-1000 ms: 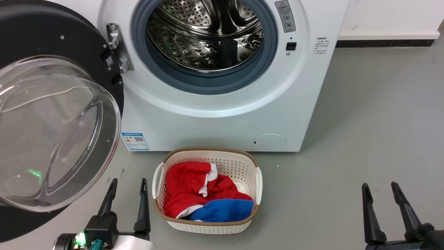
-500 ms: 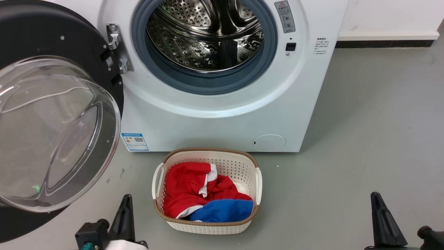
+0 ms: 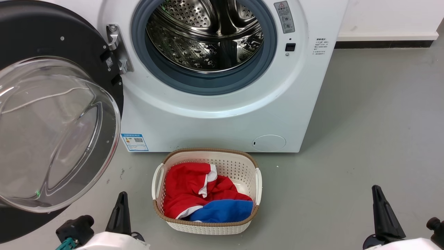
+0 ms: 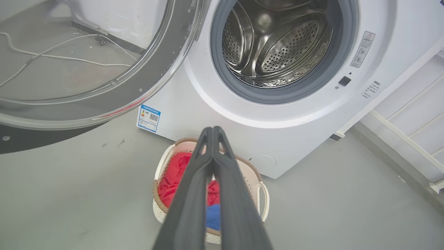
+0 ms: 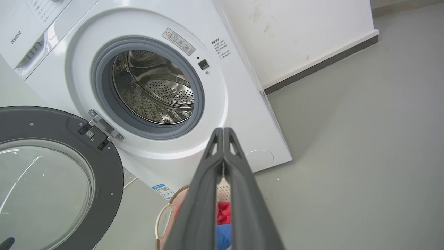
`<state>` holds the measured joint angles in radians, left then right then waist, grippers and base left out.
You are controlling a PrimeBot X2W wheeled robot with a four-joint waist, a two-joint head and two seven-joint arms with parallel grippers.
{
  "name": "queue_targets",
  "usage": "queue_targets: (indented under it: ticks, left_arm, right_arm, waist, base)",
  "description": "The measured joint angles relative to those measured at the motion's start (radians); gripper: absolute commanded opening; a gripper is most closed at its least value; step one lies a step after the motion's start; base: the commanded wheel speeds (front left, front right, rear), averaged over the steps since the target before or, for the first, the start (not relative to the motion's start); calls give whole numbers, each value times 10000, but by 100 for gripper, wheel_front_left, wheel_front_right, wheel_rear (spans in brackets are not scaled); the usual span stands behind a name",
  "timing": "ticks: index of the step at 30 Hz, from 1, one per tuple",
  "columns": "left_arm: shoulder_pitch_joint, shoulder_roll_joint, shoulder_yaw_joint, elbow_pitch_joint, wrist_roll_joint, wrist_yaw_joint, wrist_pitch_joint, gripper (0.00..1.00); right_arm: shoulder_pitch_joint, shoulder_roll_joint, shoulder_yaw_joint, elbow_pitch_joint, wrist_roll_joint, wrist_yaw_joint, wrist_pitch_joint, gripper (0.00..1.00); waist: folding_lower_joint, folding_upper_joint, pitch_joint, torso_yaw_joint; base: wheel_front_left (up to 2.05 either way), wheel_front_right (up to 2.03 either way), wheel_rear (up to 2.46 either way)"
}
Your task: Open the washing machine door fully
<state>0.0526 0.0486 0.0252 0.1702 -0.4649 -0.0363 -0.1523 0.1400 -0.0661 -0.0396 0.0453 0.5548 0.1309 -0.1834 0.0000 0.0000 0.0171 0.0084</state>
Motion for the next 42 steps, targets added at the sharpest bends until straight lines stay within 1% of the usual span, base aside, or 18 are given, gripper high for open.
queue_targets:
  ticks: [18, 42]
  left_arm:
    - [-384, 0, 213, 186, -2844, -245, 652, 0]
    - [-802, 2, 468, 401, -6046, -472, 1413, 0]
  right_arm:
    - [-587, -86, 13, 491, 2803, -2, 589, 0]
    - [-1220, -132, -52, 1037, 5852, -2, 1315, 0]
  waist:
    - [0, 0, -24, -15]
    - [0, 0, -58, -35]
  base:
    - [0, 0, 0]
    - [0, 0, 0]
